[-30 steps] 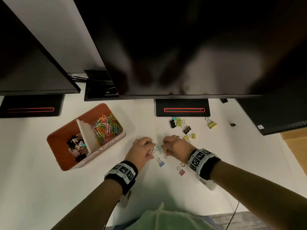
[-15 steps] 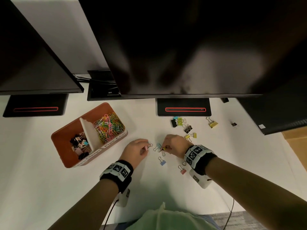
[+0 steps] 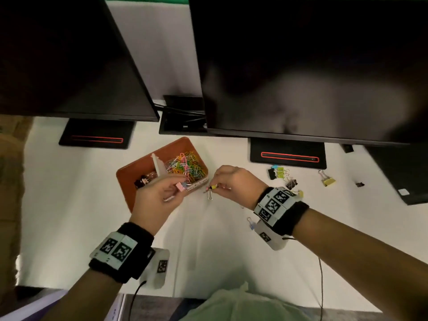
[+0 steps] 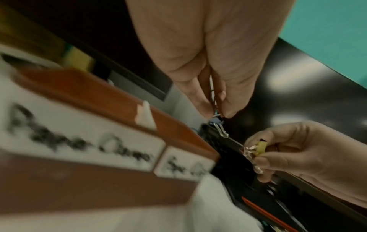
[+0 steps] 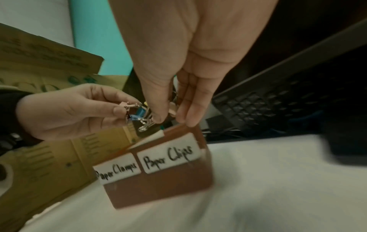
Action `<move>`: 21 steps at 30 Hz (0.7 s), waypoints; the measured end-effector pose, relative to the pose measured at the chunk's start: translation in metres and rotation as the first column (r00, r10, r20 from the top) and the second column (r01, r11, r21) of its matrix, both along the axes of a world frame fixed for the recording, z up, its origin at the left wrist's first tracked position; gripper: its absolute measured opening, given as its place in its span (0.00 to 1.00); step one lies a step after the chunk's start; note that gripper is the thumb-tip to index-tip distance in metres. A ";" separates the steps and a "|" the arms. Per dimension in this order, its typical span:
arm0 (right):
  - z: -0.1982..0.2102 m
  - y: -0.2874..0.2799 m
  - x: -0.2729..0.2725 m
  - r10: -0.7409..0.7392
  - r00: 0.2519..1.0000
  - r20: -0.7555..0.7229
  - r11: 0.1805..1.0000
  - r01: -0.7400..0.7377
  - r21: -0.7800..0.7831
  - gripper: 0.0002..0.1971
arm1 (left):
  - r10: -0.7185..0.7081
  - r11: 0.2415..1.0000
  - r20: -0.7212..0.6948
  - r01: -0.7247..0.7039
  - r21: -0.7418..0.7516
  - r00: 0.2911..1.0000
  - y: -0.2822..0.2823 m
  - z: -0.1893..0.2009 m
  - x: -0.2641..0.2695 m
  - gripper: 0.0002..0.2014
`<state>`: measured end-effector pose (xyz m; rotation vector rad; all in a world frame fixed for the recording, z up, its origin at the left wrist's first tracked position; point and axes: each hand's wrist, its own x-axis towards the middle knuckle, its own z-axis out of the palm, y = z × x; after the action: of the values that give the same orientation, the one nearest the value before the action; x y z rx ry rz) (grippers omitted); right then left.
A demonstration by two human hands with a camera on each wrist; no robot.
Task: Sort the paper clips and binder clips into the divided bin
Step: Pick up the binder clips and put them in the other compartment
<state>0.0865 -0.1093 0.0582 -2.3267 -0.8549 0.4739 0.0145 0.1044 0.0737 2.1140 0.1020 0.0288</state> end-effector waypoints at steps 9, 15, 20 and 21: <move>0.016 0.146 0.011 0.176 0.984 0.020 0.982 -0.174 -0.076 0.12 | 0.255 0.959 -0.268 -0.278 -0.053 0.929 0.102 -0.002 0.008 0.12; 0.014 0.121 0.001 0.156 0.988 0.018 0.988 -0.156 -0.016 0.17 | 0.080 0.996 -0.276 -0.063 0.070 0.958 0.085 0.006 0.016 0.17; 0.002 0.019 -0.001 -0.072 0.994 0.085 0.997 0.074 -0.021 0.18 | -0.133 0.990 -0.188 0.139 0.020 0.973 0.022 0.026 0.023 0.13; -0.002 -0.005 -0.001 -0.137 0.987 0.082 0.988 0.142 -0.064 0.19 | -0.193 0.979 -0.177 0.201 0.023 0.965 0.005 0.026 0.025 0.14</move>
<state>0.0850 -0.1142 0.0565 -2.4632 -0.7148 0.3607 0.0391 0.1094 0.0995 2.1555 -0.0060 -0.2748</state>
